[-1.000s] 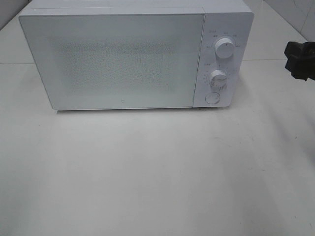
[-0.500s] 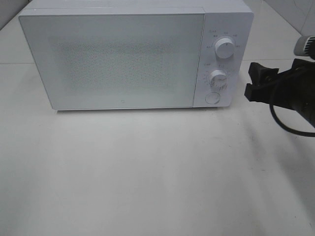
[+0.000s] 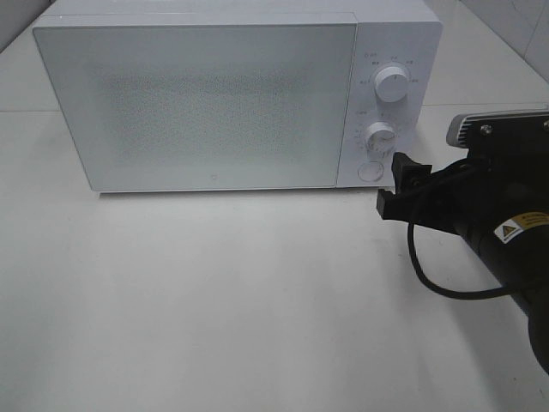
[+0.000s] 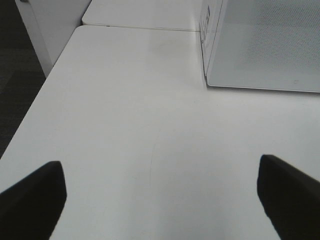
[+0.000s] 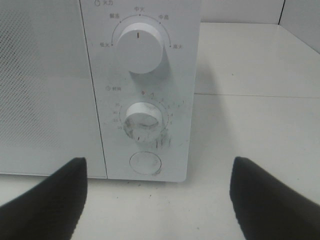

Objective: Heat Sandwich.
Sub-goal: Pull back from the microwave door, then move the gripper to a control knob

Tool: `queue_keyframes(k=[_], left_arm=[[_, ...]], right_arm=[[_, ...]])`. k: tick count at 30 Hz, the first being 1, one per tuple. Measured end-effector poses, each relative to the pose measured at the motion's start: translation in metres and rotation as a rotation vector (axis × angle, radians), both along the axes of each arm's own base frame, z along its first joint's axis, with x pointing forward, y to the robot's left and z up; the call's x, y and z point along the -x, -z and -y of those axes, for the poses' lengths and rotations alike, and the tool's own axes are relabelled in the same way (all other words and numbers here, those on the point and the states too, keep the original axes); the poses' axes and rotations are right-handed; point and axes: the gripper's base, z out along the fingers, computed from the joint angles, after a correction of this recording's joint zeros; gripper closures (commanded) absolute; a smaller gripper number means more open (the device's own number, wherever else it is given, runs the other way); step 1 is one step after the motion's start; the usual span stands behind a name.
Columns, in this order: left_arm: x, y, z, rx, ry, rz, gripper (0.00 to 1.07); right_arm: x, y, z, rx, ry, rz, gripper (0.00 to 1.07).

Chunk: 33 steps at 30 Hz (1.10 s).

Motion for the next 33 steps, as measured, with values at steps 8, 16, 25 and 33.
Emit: queue_keyframes(k=[8, 16, 25, 33], left_arm=[[0.0, 0.0, 0.0, 0.0, 0.0, 0.0, 0.09], [0.0, 0.0, 0.0, 0.0, 0.0, 0.0, 0.09], [0.0, 0.0, 0.0, 0.0, 0.0, 0.0, 0.09], [0.0, 0.0, 0.0, 0.0, 0.0, 0.0, 0.09]], right_arm=[[0.003, 0.003, -0.002, -0.004, 0.016, -0.016, 0.31], [0.003, 0.003, -0.002, -0.005, 0.017, -0.016, 0.31], [0.002, 0.002, -0.003, -0.009, 0.022, -0.013, 0.31], [-0.025, 0.003, -0.01, -0.023, 0.065, 0.009, 0.31]])
